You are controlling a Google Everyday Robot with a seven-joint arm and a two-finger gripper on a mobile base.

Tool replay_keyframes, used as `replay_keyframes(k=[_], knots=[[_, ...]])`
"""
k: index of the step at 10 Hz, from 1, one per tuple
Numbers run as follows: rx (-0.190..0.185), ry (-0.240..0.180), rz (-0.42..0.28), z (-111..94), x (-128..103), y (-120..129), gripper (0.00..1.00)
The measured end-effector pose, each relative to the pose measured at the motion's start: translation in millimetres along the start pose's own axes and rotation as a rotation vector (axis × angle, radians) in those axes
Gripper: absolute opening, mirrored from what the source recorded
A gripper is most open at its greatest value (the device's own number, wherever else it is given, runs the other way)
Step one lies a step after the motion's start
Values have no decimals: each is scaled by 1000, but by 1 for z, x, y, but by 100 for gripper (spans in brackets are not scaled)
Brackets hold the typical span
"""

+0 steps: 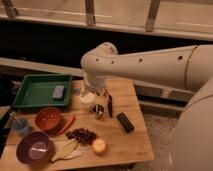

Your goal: Stack bowls on top of each other

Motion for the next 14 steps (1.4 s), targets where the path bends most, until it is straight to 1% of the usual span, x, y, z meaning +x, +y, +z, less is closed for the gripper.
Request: replay_keyframes(k=[1,2,6,8,9,12,14], knots=[[-43,15,-25,6,4,19,62],[-48,16,-31,7,4,20,62],[-50,18,-29,7,4,20,62],[-66,12,-44,9,7,20,62],[-88,7,-66,14,8,29,62],[-148,4,-134,47,0,73,62],[-181,19,-188,72,-3,102,62]])
